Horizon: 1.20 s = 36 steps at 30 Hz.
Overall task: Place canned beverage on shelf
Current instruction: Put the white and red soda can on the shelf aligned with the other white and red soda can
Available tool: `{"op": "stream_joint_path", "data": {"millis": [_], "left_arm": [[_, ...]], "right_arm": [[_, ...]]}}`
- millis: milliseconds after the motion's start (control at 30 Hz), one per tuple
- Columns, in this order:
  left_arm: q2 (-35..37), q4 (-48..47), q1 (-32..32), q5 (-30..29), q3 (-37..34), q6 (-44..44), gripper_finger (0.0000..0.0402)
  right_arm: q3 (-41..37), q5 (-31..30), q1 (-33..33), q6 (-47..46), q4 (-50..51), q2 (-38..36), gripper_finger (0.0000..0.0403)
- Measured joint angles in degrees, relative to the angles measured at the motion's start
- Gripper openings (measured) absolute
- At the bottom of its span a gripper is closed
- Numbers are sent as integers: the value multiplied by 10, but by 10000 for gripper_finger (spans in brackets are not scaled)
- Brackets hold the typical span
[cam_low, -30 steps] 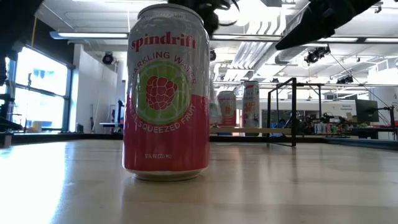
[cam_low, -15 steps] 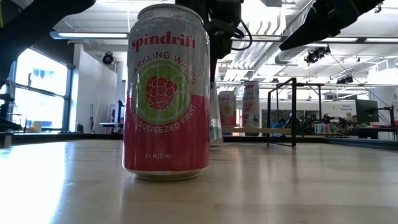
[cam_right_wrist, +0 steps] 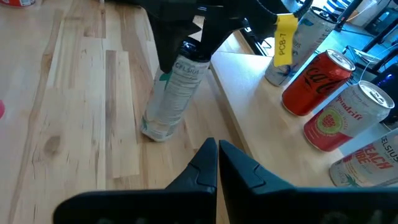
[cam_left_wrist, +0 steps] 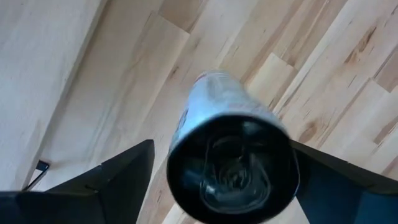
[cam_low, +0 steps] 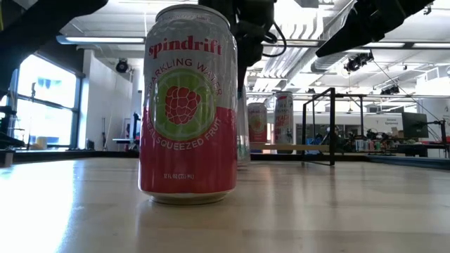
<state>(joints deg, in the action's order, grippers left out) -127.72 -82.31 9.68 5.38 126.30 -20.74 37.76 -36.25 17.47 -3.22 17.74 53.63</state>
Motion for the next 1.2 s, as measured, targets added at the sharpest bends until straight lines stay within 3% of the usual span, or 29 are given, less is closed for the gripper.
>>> {"op": "stream_joint_path", "data": {"millis": [467,667,833,1200], "left_arm": [[0,0,-20,-3,0,29,342],[1,-12,-23,18,0,36,370],[7,-12,-24,17,-1,57,393],[81,49,-54,-110,-11,97,393]], "right_arm": [[0,0,0,0,0,0,0],[0,5,0,0,0,0,0],[0,51,-2,-14,0,0,0],[0,59,-4,-37,-54,32,1]]}}
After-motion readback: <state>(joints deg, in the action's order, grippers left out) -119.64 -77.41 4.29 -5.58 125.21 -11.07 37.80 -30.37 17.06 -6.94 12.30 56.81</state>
